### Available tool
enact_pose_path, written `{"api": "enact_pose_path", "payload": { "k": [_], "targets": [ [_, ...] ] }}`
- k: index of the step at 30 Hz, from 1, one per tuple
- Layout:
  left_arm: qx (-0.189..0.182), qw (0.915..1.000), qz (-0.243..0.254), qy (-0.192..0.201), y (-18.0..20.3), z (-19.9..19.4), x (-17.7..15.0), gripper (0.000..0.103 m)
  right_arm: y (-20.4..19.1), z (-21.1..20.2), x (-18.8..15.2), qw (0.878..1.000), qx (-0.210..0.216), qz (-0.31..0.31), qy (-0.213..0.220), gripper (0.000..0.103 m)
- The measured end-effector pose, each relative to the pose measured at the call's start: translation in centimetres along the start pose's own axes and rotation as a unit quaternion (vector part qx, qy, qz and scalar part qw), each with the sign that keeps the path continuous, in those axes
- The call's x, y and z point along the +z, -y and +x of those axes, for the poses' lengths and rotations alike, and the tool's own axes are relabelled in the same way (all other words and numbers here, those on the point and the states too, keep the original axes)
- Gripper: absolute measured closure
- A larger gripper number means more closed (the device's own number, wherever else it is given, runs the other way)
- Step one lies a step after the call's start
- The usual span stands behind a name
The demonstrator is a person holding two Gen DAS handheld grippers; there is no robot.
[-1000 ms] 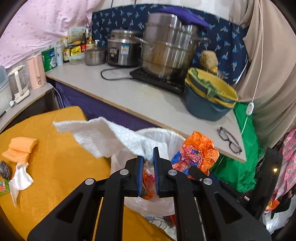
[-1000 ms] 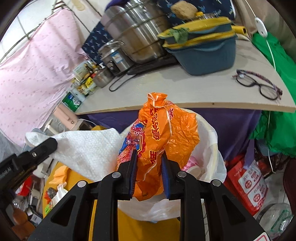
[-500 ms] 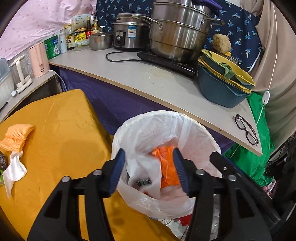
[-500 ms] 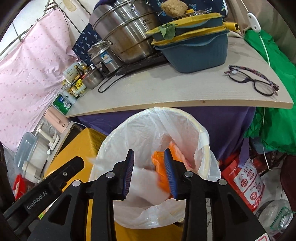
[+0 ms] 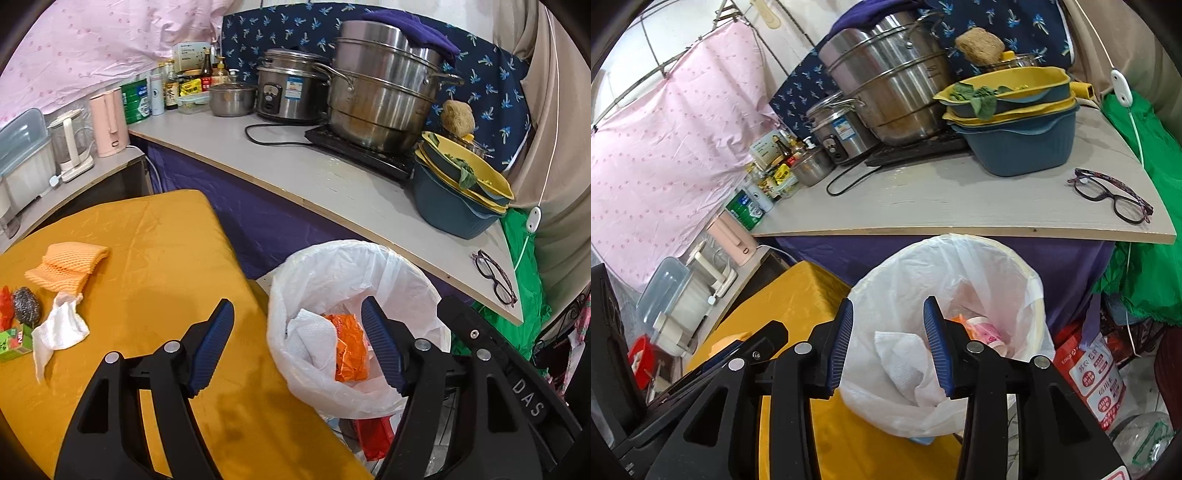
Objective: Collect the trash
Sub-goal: 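Move both tools back toward the remaining trash on the table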
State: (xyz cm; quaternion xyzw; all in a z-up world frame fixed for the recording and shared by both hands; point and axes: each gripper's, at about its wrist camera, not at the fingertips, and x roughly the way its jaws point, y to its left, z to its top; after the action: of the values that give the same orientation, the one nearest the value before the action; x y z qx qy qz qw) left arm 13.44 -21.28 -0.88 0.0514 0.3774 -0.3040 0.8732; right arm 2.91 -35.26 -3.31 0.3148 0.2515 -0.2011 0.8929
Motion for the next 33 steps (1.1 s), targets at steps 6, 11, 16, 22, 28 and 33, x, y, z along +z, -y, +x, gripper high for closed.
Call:
{"api": "enact_pose_path", "payload": {
  "k": [6, 11, 16, 22, 28, 33],
  "targets": [
    [0.012, 0.9997, -0.019, 0.013, -2.8, -2.3, -0.1, 0.035, -3.3, -0.6, -1.0, 1.000, 0.015, -0.022, -0.002, 0.063],
    [0.025, 0.9987, -0.040, 0.021, -5.8, -4.2, -0.8, 0.035, -6.4, -0.7, -2.3, 0.999, 0.027, -0.041, -0.011, 0.062],
    [0.042, 0.9969, -0.061, 0.029, -9.4, -6.3, -1.9, 0.035, -9.8, -0.5, -4.0, 0.997, 0.040, -0.064, -0.025, 0.062],
    [0.070, 0.9926, -0.093, 0.033, -14.4, -8.9, -3.7, 0.031, -14.4, 0.0, -6.8, 0.992, 0.060, -0.096, -0.047, 0.062],
    [0.111, 0.9856, -0.124, 0.029, -20.6, -10.9, -5.9, 0.030, -19.0, 1.3, -10.0, 0.986, 0.078, -0.124, -0.075, 0.058],
    [0.140, 0.9773, -0.158, 0.018, -26.0, -12.1, -8.0, 0.030, -22.6, 2.8, -13.2, 0.980, 0.090, -0.143, -0.101, 0.056]
  ]
}}
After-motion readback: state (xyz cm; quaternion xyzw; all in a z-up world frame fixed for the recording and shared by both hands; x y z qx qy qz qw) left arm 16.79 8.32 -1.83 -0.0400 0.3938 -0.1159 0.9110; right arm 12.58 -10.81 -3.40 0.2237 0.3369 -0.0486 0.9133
